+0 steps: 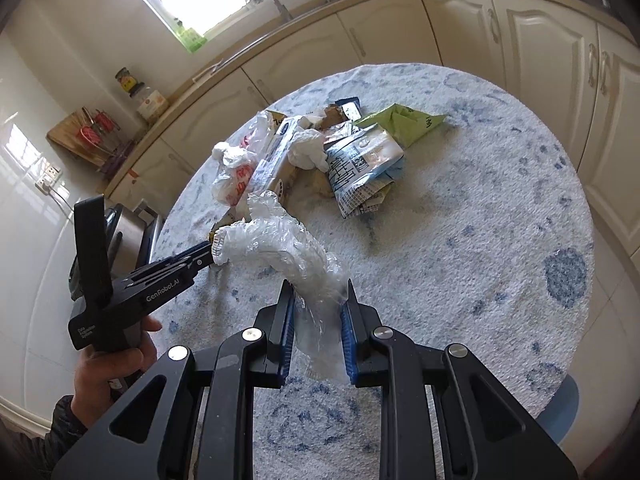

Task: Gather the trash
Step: 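Carry the wrapper and clear plastic from the table to the blue bin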

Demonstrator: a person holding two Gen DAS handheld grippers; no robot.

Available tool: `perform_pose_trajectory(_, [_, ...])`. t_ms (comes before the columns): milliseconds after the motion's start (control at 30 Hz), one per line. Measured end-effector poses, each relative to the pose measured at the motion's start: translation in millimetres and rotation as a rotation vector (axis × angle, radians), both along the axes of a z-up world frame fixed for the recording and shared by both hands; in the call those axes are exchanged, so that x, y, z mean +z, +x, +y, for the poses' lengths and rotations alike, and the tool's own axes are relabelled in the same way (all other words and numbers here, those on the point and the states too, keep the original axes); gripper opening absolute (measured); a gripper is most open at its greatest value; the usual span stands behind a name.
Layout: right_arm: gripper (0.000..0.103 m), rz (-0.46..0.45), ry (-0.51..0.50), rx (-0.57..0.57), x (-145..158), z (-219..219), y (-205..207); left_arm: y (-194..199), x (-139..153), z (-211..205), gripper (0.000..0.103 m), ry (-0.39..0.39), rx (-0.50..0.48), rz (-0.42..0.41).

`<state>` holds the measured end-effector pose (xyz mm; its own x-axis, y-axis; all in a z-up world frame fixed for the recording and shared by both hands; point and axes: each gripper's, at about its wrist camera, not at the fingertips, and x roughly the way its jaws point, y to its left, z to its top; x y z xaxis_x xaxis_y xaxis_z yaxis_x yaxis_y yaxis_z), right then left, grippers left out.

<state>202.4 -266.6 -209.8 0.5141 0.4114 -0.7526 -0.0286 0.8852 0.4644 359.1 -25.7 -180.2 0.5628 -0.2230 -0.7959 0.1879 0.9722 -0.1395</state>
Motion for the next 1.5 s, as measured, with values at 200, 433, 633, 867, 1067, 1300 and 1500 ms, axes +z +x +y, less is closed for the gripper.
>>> perform_pose_trajectory(200, [0.020,0.007,-0.005,-0.002,-1,0,2,13,-6,-10,0.061,0.031,-0.011,-0.029])
perform_pose_trajectory(433, [0.020,0.006,-0.003,-0.007,0,-2,1,12,-5,-12,0.010,-0.008,-0.056,-0.029])
perform_pose_trajectory(633, [0.020,-0.012,-0.001,-0.028,8,-13,-8,-19,9,-12,0.010,-0.011,-0.060,-0.055])
perform_pose_trajectory(867, [0.020,-0.046,0.006,-0.093,25,-42,-27,-63,48,-25,0.010,-0.005,-0.113,-0.152])
perform_pose_trajectory(1067, [0.020,-0.073,0.012,-0.155,38,-70,-49,-95,87,-41,0.010,-0.015,-0.168,-0.233])
perform_pose_trajectory(1300, [0.020,-0.106,-0.006,-0.286,52,-118,-84,-122,124,-86,0.011,-0.057,-0.324,-0.298])
perform_pose_trajectory(1500, [0.020,-0.103,-0.036,-0.446,54,-173,-133,-143,133,-171,0.011,-0.075,-0.527,-0.332])
